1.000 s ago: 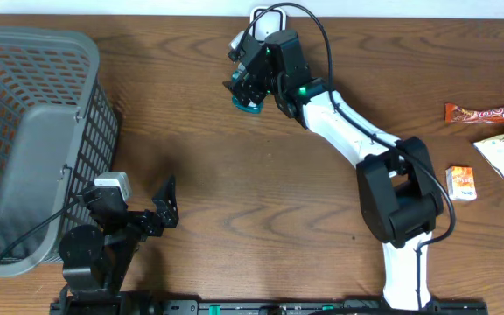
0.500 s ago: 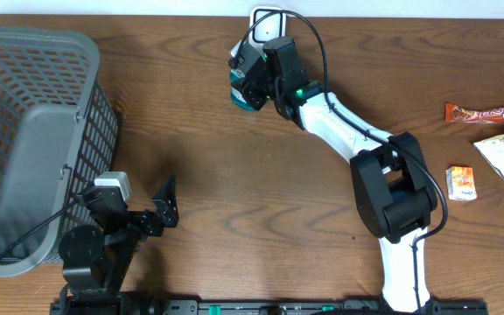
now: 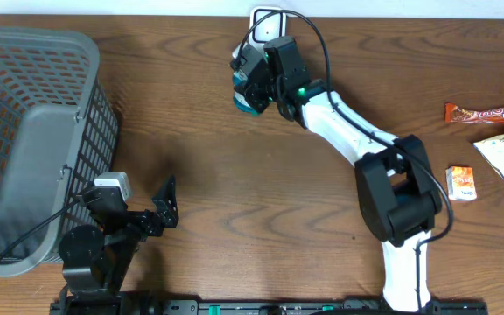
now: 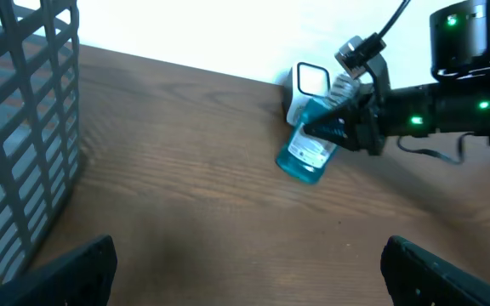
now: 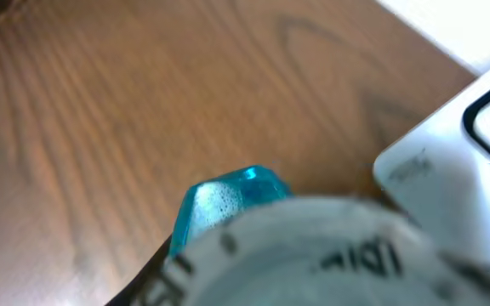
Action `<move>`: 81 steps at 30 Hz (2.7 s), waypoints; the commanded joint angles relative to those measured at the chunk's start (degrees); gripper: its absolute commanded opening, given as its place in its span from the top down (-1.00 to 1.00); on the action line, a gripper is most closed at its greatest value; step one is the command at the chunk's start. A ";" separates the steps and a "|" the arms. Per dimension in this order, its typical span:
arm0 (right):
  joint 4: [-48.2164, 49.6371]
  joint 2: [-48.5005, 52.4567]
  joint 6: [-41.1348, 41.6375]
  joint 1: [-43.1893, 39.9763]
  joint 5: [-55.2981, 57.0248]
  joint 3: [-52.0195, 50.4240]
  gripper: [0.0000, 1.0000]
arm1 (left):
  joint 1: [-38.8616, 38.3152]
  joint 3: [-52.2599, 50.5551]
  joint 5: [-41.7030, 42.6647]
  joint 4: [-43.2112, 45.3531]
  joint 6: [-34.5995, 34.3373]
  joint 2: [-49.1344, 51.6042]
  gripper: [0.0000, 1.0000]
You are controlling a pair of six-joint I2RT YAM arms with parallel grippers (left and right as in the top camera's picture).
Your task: Scan the item barcode
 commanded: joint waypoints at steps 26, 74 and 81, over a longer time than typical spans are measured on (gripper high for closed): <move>-16.35 -6.03 -0.22 2.38 -0.44 0.74 -0.24 | -0.13 -0.04 0.52 0.07 -0.13 -0.09 -0.97; -8.46 -7.37 2.78 3.78 5.29 0.55 0.52 | -0.13 -0.04 0.52 0.07 -0.13 -0.09 -0.97; -6.51 -5.09 3.91 6.10 5.35 -0.35 0.45 | -0.13 -0.04 0.52 0.07 -0.13 -0.09 -0.97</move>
